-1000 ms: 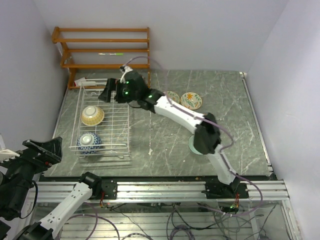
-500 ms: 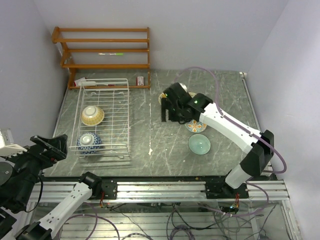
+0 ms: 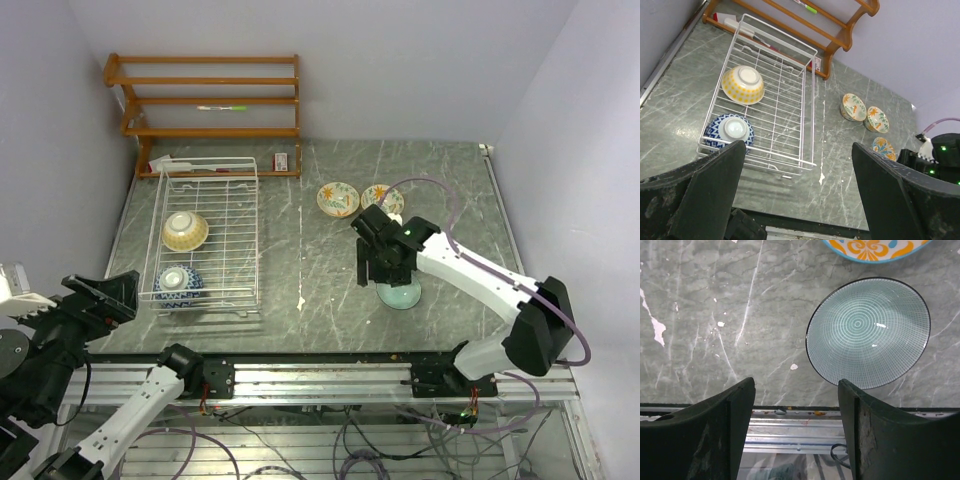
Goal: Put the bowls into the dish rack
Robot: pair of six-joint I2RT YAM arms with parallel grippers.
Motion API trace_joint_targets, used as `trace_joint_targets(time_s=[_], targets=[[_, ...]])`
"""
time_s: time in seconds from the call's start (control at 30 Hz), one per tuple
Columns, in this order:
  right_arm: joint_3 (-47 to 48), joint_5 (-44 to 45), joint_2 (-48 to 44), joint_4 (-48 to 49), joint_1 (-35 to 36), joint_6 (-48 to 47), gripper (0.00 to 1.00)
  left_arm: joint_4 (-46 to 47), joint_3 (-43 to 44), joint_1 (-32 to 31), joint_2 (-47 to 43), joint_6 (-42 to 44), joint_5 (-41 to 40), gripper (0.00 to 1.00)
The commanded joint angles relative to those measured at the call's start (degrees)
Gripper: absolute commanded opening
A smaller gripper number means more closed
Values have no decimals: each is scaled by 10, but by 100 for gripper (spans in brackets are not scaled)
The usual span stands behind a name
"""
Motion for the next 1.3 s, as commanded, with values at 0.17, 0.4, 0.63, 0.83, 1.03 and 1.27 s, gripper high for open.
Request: trace_joint_targets(time_s=[0.17, 0.4, 0.63, 0.83, 1.03, 1.27], targets=[[-50, 5, 52, 77, -13, -10, 61, -5, 2, -4, -11, -23, -7, 99], [-70, 26, 89, 101, -14, -12, 50, -23, 11, -4, -12, -27, -18, 99], [-67, 51, 100, 99, -13, -7, 31, -30, 10, -4, -12, -31, -19, 99], [-62, 61, 94, 86, -12, -9, 23, -38, 6, -4, -19, -32, -20, 99], [-56, 71, 98, 73, -12, -15, 14, -39, 7, -4, -25, -33, -20, 99], [-38, 56, 85, 87, -7, -32, 8, -49, 26, -4, -24, -31, -21, 99]])
